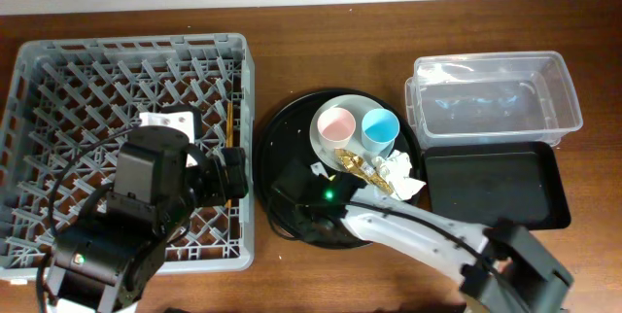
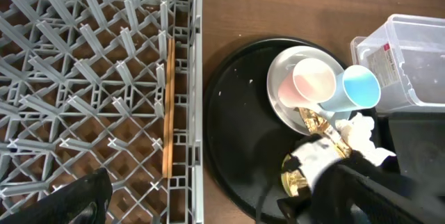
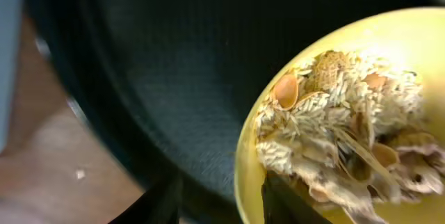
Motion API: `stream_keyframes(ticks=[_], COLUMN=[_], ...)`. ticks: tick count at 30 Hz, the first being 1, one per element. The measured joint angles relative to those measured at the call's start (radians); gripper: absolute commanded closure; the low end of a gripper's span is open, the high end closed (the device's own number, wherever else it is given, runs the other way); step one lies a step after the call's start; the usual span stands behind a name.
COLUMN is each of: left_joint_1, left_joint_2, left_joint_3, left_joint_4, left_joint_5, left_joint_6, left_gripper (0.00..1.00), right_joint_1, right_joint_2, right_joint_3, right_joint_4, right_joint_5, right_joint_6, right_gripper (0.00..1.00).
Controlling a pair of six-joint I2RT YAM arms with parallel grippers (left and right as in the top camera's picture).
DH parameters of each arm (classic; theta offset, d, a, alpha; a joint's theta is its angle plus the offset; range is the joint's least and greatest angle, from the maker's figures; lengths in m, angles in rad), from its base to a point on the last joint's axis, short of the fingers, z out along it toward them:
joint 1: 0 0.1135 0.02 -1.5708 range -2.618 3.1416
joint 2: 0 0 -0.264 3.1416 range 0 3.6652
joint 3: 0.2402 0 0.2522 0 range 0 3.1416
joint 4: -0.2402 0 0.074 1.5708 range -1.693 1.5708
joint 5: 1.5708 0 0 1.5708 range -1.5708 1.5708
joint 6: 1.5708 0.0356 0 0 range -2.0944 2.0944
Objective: Sort waste into correct bins and load items into the dishwasher rack
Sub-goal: 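Grasp the yellow bowl of scraps with the right gripper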
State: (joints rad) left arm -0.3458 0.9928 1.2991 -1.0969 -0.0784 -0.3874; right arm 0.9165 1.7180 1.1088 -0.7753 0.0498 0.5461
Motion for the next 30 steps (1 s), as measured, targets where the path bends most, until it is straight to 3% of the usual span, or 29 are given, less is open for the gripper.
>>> stream_keyframes(ticks=[1,3,6,8,13,19,22,27,30], left_joint_1=[0.000,0.000,0.000,0.000,0.000,0.000,0.000,0.000,-0.001], left_joint_2=[0.000,0.000,0.000,0.000,0.000,0.000,0.000,-0.001,-0.001], left_joint_3=[0.000,0.000,0.000,0.000,0.000,0.000,0.000,0.000,0.000], left_joint_4=[0.000,0.000,0.000,0.000,0.000,0.000,0.000,0.001,0.001], left_joint_5=[0.000,0.000,0.000,0.000,0.000,0.000,0.000,0.000,0.000], left_joint_6=[0.000,0.000,0.000,0.000,0.000,0.000,0.000,0.000,0.000], left_gripper=[0.01,0.01,0.01,0.01,0.01,0.01,0.01,0.01,0.01], right_joint_1=[0.000,0.000,0.001,0.001,0.001,-0.034,-0.270,-0.921,-1.209], right_joint_2=[0.026,0.043,0.047,0.049,0.042,-0.140,-0.298,-0.330,-0.332], right_joint_3=[0.000,0.000,0.000,0.000,0.091,0.285,0.290,0.291,0.237], right_joint_4=[0.006,0.030,0.028,0.028,-0.093,-0.442,-0.488,-0.486,-0.481], right_joint_5=[0.008,0.014,0.017,0.013,0.013,0.051,0.042,-0.347,-0.581], right_joint_6=[0.000,-0.004,0.003,0.004,0.000,-0.030,-0.083,-0.367,-0.518], right_gripper=[0.61,0.78,0.82,0.96,0.96,0.96,0.96,0.96,0.96])
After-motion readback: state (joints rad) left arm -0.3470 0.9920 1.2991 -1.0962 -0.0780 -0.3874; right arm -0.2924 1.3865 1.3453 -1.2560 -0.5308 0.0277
